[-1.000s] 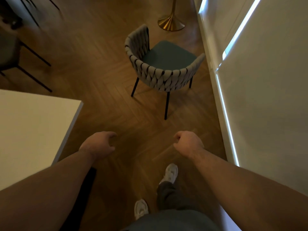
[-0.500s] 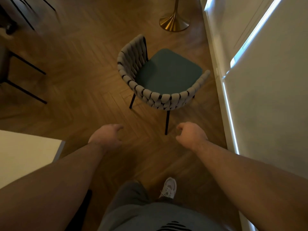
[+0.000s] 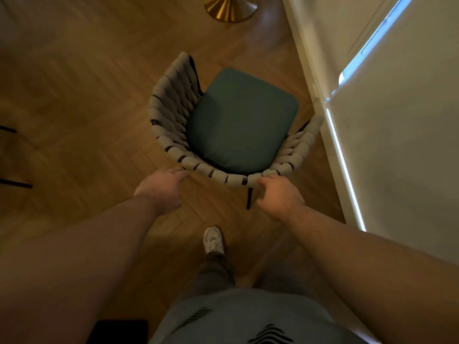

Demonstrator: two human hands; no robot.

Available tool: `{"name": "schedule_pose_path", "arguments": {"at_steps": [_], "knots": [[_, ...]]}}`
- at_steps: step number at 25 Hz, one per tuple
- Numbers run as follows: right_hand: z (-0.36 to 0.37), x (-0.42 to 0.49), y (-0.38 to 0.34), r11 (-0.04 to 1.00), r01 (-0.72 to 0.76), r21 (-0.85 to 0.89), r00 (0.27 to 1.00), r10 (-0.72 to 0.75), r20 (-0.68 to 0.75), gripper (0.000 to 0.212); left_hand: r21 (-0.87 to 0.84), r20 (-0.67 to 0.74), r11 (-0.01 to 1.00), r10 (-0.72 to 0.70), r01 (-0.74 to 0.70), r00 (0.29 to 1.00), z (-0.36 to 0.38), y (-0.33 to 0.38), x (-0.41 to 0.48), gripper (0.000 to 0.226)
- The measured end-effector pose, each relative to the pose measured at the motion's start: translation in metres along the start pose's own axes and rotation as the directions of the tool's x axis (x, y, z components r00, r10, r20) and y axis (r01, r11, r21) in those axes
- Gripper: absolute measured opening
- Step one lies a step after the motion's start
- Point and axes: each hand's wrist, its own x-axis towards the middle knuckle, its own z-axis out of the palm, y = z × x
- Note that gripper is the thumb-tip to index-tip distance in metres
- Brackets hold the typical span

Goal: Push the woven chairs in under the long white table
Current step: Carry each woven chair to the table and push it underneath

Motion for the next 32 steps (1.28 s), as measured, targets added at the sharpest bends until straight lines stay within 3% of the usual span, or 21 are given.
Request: {"name": "schedule_pose_path", "arguments": {"at_steps": [4, 10, 15, 21, 32], "knots": [[0.0, 0.042, -0.014, 0.999, 0.044, 0.002, 0.999, -0.044, 0.016, 0.049, 0.109, 0.023, 0.992, 0.062, -0.064, 0.998, -0.031, -0.013, 0.058, 0.083], [0.017, 0.089, -0.011, 0.976, 0.127, -0.178, 0.97, -0.084, 0.228, 0.052, 0.243, 0.148, 0.966, 0.047, -0.083, 0.988, -0.021, -0.004, 0.118, 0.071], [0.029, 0.108, -0.006, 0.933, 0.18, -0.311, 0.949, -0.082, 0.304, 0.053, 0.334, 0.123, 0.939, 0.04, -0.079, 0.992, -0.002, -0.01, 0.138, 0.066], [0.025, 0.113, 0.002, 0.912, 0.212, -0.352, 0.937, -0.087, 0.339, 0.036, 0.322, 0.045, 0.947, -0.031, 0.015, 0.998, 0.01, 0.005, 0.135, 0.047], [0.023, 0.052, 0.111, 0.852, 0.301, -0.427, 0.898, -0.102, 0.429, 0.035, 0.182, 0.045, 0.975, -0.137, 0.127, 0.989, 0.067, 0.13, 0.049, 0.035]]}}
